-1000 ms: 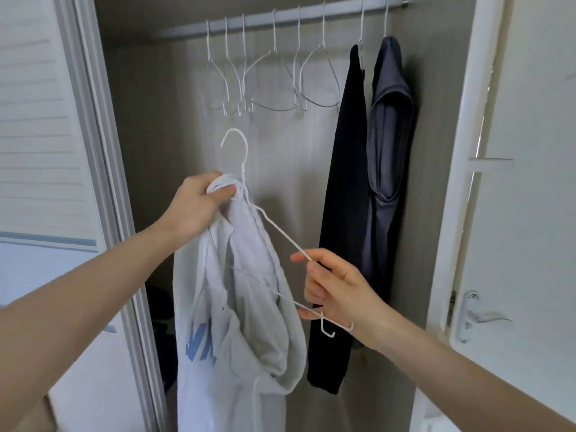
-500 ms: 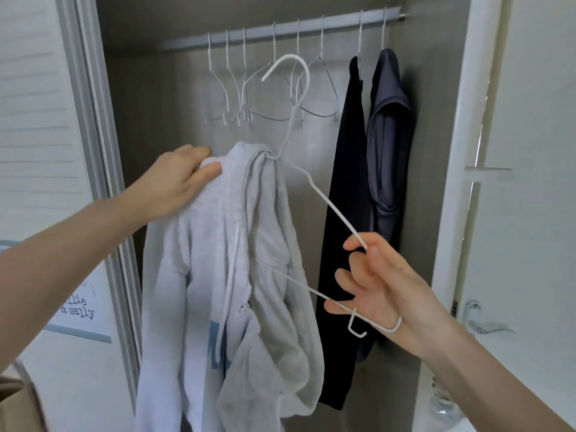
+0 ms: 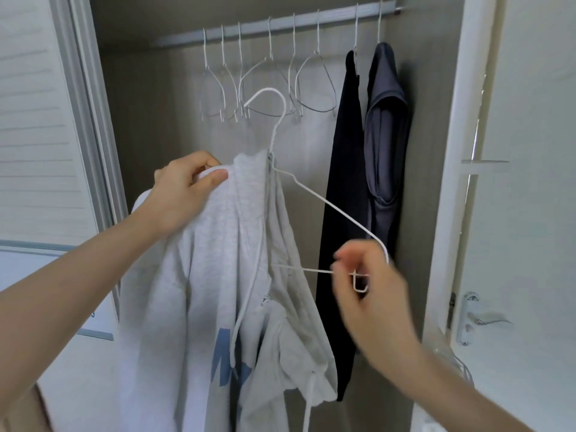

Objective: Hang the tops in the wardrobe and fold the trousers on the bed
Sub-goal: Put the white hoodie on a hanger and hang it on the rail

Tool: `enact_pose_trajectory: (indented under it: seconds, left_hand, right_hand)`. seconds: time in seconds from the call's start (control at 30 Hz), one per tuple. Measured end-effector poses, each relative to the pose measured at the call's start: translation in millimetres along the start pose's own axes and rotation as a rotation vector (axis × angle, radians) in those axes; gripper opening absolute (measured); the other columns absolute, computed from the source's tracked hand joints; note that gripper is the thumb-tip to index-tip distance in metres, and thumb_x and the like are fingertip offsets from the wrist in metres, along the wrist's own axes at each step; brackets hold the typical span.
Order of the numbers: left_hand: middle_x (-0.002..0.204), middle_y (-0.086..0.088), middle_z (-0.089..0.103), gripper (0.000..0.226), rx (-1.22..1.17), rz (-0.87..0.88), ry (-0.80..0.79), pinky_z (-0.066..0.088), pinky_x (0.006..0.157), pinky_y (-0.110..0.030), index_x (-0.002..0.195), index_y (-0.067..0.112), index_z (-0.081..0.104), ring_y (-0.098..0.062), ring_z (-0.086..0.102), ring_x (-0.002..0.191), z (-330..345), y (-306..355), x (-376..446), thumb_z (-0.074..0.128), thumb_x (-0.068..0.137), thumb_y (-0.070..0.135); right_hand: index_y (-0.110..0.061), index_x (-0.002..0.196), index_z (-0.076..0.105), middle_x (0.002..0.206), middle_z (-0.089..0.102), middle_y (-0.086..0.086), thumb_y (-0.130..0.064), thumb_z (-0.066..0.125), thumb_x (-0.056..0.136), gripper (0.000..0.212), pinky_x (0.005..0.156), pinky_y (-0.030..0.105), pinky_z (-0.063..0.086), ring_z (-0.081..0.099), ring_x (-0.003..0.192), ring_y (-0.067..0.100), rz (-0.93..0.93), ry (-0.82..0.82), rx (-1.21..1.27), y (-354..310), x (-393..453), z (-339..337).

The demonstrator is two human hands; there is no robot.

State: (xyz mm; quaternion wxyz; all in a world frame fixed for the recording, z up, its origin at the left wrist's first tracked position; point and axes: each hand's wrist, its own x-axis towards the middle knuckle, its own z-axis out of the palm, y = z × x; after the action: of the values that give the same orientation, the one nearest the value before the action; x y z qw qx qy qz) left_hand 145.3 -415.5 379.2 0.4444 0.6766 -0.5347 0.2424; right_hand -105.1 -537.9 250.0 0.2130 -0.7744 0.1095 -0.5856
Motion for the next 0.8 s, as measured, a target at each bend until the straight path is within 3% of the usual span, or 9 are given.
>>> enact_pose_trajectory:
  seconds: [0.1,0.2,0.27,0.33,0.43,0.57,0.67,0.73,0.8]
  left_hand:
    - [0.079,0.005,0.060,0.016,-0.057,0.002,0.009,0.041,0.094,-0.053,0.083,0.019,0.062,-0.013,0.051,0.077,-1,4,-3,0.059,0.096,0.029]
    - [0.084,-0.007,0.061,0.019,-0.086,-0.007,0.051,0.045,0.080,-0.039,0.086,0.013,0.062,-0.015,0.051,0.077,-3,7,-4,0.059,0.096,0.028]
    - [0.084,-0.007,0.059,0.021,-0.128,-0.020,0.079,0.043,0.072,-0.024,0.087,0.006,0.062,-0.009,0.049,0.074,-8,7,-7,0.058,0.096,0.025]
    - [0.084,-0.006,0.057,0.024,-0.152,-0.053,0.121,0.038,0.064,-0.010,0.089,0.002,0.062,-0.004,0.048,0.070,-15,4,-11,0.057,0.097,0.023]
    - [0.086,-0.005,0.060,0.023,-0.142,-0.128,0.140,0.037,0.060,-0.004,0.090,0.004,0.063,0.003,0.049,0.066,-31,-12,-24,0.057,0.097,0.026]
    - [0.090,-0.005,0.065,0.023,-0.063,-0.195,0.092,0.041,0.070,-0.015,0.090,0.011,0.066,-0.003,0.052,0.072,-47,-39,-48,0.056,0.097,0.031]
    - [0.090,0.011,0.070,0.018,-0.034,-0.195,0.035,0.042,0.073,-0.015,0.088,0.023,0.071,0.005,0.057,0.076,-51,-50,-63,0.057,0.095,0.033]
    - [0.087,0.030,0.068,0.013,-0.047,-0.195,-0.002,0.042,0.076,-0.017,0.087,0.039,0.070,0.014,0.058,0.080,-49,-52,-72,0.060,0.093,0.033]
    - [0.084,0.036,0.067,0.014,-0.068,-0.195,-0.015,0.043,0.078,-0.017,0.089,0.045,0.068,0.014,0.060,0.085,-45,-53,-78,0.063,0.091,0.031]
  right_hand:
    - [-0.045,0.126,0.036,0.112,0.053,-0.030,-0.052,0.053,0.087,0.043,0.085,0.008,0.038,0.049,0.105,-0.015,0.275,-0.548,0.054,-10,-31,33]
    - [-0.043,0.130,0.035,0.117,0.055,-0.026,-0.047,0.065,0.083,0.055,0.092,0.017,0.046,0.053,0.106,-0.008,0.535,-0.786,0.268,-9,-37,54]
    - [-0.047,0.123,0.043,0.117,0.057,-0.028,-0.045,0.065,0.081,0.048,0.095,0.019,0.046,0.053,0.110,-0.007,0.495,-0.911,0.278,-8,-39,56]
    - [-0.041,0.121,0.051,0.117,0.059,-0.023,-0.049,0.060,0.081,0.042,0.098,0.020,0.042,0.053,0.113,-0.001,0.321,-1.065,0.093,-3,-42,49]
    - [-0.023,0.103,0.055,0.101,0.059,-0.010,-0.051,0.052,0.088,0.032,0.099,0.021,0.031,0.052,0.111,0.020,0.022,-1.025,-0.272,19,-33,27]
    - [-0.029,0.110,0.058,0.098,0.066,-0.016,-0.040,0.068,0.083,0.031,0.102,0.031,0.023,0.052,0.098,0.002,-0.467,-0.709,-0.576,59,-1,-8]
    - [-0.030,0.095,0.060,0.083,0.068,-0.015,-0.028,0.084,0.067,0.037,0.100,0.047,0.029,0.062,0.079,0.003,-0.497,-0.684,-0.637,66,18,-19]
    - [-0.031,0.094,0.053,0.089,0.066,-0.009,-0.021,0.077,0.075,0.032,0.103,0.059,0.033,0.065,0.090,0.013,-0.433,-0.795,-0.702,67,31,-25]
    - [-0.031,0.100,0.051,0.104,0.060,-0.006,-0.017,0.063,0.087,0.023,0.110,0.055,0.031,0.055,0.107,0.015,-0.371,-0.886,-0.704,63,41,-31]
